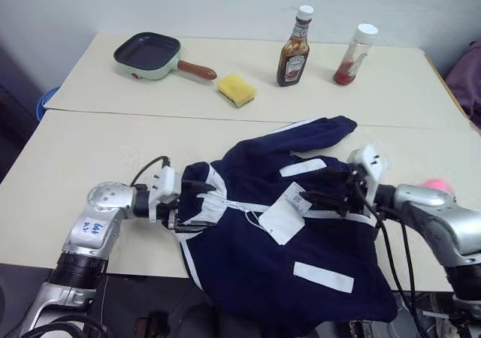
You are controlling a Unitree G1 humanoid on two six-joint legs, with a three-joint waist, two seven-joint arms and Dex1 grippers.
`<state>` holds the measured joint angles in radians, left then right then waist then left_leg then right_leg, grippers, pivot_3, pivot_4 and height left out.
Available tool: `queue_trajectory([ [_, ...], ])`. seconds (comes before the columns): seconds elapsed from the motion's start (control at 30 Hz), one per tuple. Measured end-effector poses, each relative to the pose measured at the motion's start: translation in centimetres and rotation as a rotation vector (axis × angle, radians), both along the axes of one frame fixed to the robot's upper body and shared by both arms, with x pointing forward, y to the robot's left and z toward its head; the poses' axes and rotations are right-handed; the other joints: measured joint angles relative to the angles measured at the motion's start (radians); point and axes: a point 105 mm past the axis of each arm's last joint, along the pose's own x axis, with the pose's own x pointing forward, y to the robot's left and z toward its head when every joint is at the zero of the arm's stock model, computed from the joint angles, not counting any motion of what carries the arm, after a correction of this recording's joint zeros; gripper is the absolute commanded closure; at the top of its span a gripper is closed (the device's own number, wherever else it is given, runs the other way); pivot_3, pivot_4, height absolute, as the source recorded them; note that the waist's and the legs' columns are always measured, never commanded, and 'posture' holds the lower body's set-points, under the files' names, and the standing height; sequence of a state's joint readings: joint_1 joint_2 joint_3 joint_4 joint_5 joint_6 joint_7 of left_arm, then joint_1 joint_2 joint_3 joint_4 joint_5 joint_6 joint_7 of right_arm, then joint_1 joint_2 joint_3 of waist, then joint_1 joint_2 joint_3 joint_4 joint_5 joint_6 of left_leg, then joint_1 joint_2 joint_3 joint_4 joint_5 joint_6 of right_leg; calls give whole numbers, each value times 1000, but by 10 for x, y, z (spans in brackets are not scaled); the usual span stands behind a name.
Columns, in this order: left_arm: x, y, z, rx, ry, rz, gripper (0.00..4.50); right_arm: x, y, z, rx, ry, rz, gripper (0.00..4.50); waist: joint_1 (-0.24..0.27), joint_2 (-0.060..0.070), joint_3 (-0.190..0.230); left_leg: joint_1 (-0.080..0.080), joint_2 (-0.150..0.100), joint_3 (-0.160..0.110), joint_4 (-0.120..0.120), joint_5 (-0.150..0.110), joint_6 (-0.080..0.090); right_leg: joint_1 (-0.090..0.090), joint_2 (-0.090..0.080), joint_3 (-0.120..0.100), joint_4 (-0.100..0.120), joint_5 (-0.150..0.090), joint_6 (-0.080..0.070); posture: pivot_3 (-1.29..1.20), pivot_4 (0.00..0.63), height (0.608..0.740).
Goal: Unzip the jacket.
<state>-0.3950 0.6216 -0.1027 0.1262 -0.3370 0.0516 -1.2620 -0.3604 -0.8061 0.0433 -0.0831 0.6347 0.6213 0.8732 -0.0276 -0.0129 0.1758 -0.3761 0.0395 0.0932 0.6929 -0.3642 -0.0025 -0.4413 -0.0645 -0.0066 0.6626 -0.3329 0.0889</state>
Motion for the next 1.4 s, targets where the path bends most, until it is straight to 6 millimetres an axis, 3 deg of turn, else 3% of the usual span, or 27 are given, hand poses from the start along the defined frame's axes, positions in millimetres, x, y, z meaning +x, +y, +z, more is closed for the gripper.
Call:
queue_trajectory([
  [0.1, 1, -8, -3, -7, -19, -20, 49, -8, 9, -2, 36, 61, 84, 30, 1, 0, 0, -2, 1, -1, 5, -1, 2, 2, -1, 0, -1, 1, 1, 0, 150, 740],
  [0.23, 3, -9, -9, 8, -28, -12, 49, -17, 21, -6, 54, 107, 169, 30, 0, 0, 0, 8, 1, -1, 7, 1, 4, 15, -2, 7, -3, 2, 4, 0, 150, 740],
  [0.47, 10, -13, -16, 18, -34, 22, 49, -28, 31, -15, 87, 279, 217, 30, 1, 0, 0, 6, 1, -2, 5, 1, 4, 13, -3, 6, -2, 3, 3, 0, 150, 740],
  [0.6, 17, -17, -12, 6, -59, 24, 49, -33, 54, -14, 190, 400, 258, 30, 1, 0, 0, 6, 1, -2, 6, 1, 4, 13, -3, 6, -3, 3, 3, 0, 150, 740],
  [0.73, 22, -19, -11, 11, -76, 18, 0, -36, 71, -19, 237, 498, 259, 885, 1, 0, 0, 6, 0, -2, 6, 1, 4, 12, -3, 6, -2, 3, 3, 0, 150, 740],
  [0.9, 29, -17, -20, 60, -73, 35, 0, -35, 77, -32, 244, 583, 213, 2667, 1, 0, 0, 6, 0, -2, 6, 1, 4, 13, -4, 5, -1, 3, 4, 0, 150, 740],
  [1.07, 30, -17, -21, 68, -79, 33, 0, -41, 84, -28, 258, 570, 247, 4398, 1, 0, -1, 7, -1, -2, 6, 1, 4, 13, -4, 5, -1, 3, 4, 0, 150, 740],
  [1.27, 32, -17, -25, 74, -72, 58, 0, -53, 77, -11, 346, 566, 296, 4456, 3, 1, -1, 8, -2, -3, 6, 1, 5, 14, -6, 5, -1, 3, 4, 0, 150, 740],
  [1.4, 33, -16, -27, 82, -49, 82, 0, -48, 37, 16, 367, 486, 214, 4456, 3, 1, -3, 9, -5, -4, 6, 2, 7, 16, -9, 4, -2, 3, 4, 0, 150, 740],
])
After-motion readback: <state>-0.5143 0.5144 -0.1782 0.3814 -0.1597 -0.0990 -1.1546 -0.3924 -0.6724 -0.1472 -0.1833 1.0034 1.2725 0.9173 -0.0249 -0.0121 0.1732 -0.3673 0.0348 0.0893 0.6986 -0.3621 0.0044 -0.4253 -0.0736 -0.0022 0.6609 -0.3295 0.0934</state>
